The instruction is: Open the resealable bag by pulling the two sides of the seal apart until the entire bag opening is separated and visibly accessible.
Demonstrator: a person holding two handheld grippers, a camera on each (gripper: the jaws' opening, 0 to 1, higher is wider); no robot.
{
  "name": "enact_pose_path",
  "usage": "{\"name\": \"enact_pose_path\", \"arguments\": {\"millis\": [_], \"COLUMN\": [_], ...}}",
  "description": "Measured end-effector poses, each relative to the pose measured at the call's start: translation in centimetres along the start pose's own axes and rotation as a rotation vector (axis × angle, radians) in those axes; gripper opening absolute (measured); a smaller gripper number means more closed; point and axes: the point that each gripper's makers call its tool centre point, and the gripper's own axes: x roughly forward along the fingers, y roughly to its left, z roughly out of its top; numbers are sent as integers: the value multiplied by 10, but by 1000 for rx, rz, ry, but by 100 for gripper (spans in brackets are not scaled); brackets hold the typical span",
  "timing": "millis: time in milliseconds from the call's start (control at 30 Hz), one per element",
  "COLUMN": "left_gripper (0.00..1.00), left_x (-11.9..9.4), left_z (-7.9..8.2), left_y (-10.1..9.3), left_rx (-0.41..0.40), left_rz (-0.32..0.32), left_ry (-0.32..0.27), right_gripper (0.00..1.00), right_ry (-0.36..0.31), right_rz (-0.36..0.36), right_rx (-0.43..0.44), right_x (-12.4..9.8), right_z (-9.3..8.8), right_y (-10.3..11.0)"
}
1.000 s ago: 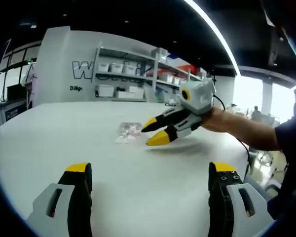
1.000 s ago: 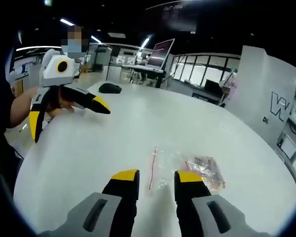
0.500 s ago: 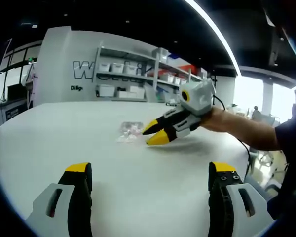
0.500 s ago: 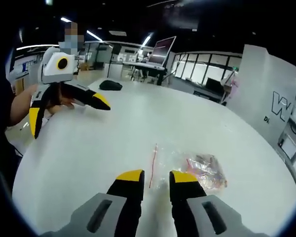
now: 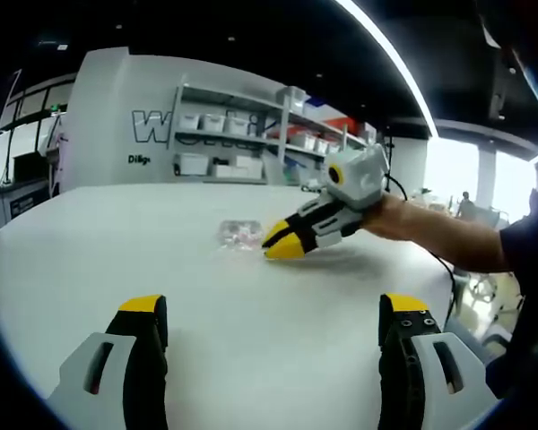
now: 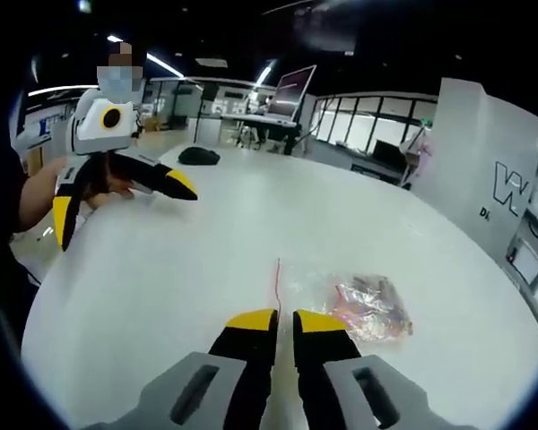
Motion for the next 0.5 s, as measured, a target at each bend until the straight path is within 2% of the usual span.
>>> {"name": "enact_pose_path", "arguments": {"millis": [500], "left_gripper": [97], "left_x": [1], "left_z": [-1], "left_y": [0], "left_rx": [6], "left_rz": [-1], "left_ry": [6], "right_gripper": [0], "right_ry": [-5], "right_rz": [5], "right_rx": [1], "right_x": [1], "right_z": [2], "right_y": [2]}}
